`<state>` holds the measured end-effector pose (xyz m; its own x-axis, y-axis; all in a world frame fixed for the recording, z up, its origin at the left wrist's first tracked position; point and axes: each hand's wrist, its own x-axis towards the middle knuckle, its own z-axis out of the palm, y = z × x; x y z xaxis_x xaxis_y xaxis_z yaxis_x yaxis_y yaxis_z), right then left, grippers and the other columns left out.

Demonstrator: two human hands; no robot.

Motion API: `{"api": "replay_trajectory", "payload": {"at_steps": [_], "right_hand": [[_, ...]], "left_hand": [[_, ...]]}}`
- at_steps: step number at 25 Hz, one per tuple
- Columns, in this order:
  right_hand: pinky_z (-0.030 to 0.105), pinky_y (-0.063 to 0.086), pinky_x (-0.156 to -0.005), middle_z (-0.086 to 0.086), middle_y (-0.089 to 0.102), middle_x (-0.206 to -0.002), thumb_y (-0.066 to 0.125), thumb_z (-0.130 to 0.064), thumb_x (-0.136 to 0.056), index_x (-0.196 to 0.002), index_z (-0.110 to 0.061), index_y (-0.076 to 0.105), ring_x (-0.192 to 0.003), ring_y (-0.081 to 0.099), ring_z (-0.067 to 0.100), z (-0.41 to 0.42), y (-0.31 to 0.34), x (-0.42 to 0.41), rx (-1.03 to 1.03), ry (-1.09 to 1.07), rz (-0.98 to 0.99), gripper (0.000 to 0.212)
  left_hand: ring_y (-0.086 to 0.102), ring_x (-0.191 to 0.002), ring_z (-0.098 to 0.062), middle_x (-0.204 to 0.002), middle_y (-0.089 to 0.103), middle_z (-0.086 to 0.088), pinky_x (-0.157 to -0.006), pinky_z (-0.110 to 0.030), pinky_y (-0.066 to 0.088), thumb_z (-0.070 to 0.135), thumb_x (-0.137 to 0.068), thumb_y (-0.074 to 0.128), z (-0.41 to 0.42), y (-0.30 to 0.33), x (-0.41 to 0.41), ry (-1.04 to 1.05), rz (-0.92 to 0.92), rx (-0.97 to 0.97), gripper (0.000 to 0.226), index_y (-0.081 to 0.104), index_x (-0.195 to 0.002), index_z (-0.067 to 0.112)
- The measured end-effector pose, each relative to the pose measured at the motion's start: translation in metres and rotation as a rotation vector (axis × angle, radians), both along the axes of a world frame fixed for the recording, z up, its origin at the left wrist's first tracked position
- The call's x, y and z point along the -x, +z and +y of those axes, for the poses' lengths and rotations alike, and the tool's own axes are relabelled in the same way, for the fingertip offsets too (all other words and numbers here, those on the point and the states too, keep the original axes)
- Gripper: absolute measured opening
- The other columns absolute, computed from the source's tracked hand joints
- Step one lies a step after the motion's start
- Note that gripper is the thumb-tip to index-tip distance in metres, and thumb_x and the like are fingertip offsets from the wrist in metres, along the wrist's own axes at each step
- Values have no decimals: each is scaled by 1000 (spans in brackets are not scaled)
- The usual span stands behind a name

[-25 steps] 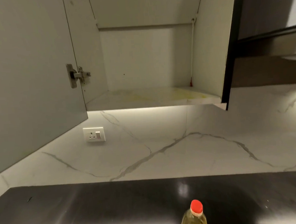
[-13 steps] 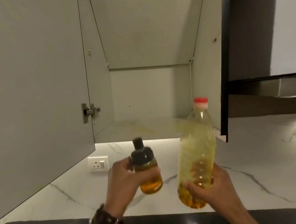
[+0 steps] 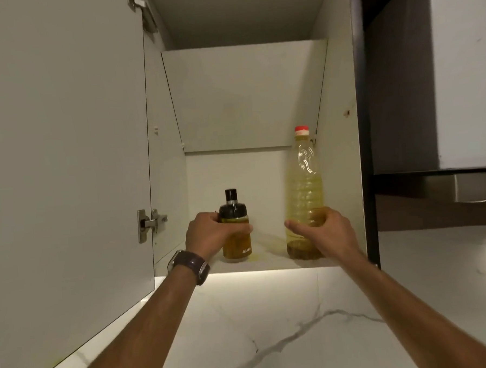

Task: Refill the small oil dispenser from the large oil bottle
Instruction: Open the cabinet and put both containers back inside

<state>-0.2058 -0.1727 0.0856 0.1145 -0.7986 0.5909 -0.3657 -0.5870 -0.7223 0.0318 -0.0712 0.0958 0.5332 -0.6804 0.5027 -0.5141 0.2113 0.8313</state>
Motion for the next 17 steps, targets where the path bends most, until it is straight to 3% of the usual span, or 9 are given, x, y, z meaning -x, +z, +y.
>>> {"api": "replay_trajectory", "payload": {"at_steps": [3, 7, 12, 15, 17], "right_hand": [[26, 44, -72, -6, 64, -106, 83, -71, -68, -124, -19, 64, -90, 61, 16, -14, 3, -6, 22, -54, 53, 79], [27, 45, -77, -5, 65, -108, 81, -77, -65, -126, -18, 60, -91, 59, 16, -29, 2, -17, 41, -81, 142, 87], [35, 55, -83, 2, 68, -120, 81, -84, -56, -130, -19, 51, -100, 66, 23, -35, -6, -17, 33, -48, 98, 102], [47, 59, -93, 5, 56, -138, 73, -93, -49, -139, -20, 45, -116, 64, 27, -20, -12, -10, 120, -18, -15, 119], [50, 57, -101, 3, 32, -158, 75, -78, -68, -154, -19, 32, -130, 54, 25, 4, -23, -5, 263, 43, -133, 113]], "left_hand": [[72, -88, -16, -83, 77, 11, -84, -39, 59, 63, -42, 92, -17, -7, -7, 13, -29, -23, 54, 78, -81, 28], [72, -92, -16, -90, 76, 12, -85, -34, 54, 58, -56, 94, -24, -12, -8, 23, -29, -25, 50, 76, -90, 27], [70, -95, -16, -86, 77, 17, -104, -50, 47, 80, -40, 84, -19, -15, -8, 95, -85, -8, 66, 79, -89, 36], [59, -124, -21, -122, 72, 10, -113, -54, 37, 93, -45, 71, -3, -24, -5, 172, -170, 29, 99, 70, -124, 33], [52, -132, -21, -135, 63, 6, -110, -55, 42, 93, -54, 68, 21, -48, -5, 242, -180, 203, 105, 61, -136, 29]]}}
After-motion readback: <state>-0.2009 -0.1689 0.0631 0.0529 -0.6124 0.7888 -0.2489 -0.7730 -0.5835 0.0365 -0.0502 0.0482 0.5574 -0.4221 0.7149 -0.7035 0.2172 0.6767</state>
